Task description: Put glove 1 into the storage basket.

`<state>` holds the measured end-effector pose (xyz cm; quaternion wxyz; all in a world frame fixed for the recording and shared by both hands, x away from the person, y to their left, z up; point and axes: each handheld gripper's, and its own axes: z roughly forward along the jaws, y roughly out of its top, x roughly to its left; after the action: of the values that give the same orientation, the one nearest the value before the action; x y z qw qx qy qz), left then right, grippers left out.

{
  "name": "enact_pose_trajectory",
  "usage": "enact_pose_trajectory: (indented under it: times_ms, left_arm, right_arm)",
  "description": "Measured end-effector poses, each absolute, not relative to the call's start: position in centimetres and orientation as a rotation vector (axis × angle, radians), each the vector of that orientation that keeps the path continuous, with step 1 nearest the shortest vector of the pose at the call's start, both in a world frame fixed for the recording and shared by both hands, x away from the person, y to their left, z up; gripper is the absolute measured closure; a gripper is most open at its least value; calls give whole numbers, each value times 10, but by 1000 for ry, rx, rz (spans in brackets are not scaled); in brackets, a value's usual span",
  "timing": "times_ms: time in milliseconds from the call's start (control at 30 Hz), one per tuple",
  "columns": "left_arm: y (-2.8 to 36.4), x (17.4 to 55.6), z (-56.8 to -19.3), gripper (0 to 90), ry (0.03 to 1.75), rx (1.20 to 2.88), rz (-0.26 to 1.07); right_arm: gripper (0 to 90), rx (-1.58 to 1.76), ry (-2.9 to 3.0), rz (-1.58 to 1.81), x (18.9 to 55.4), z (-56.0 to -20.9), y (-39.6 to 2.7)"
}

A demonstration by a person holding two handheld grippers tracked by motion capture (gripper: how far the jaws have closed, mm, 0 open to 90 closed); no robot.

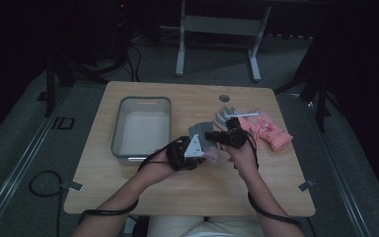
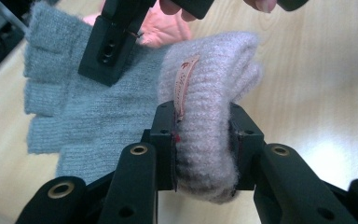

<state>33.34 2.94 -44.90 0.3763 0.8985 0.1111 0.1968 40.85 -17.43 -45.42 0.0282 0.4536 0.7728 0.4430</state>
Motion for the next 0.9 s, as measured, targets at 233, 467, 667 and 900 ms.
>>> enact_pose_trajectory:
  times_ms: [233,467,667,900]
  left_arm:
    - [50,344,-420,681,284,2300,568]
    - [76,349,-405,681,305,2298,612]
    - [125,354,-405,680,367,2286,626]
    - [157,359,-409,679,374,2338,679]
  right_arm:
    - [747,1324,2375,1385,423,-426,-151]
    - [749,1279,2370,1402,431,-406,-123]
    - [750,1213,2410,1423,442,-394,-75]
    - [751,1192,2456,1438,455,-401,-37]
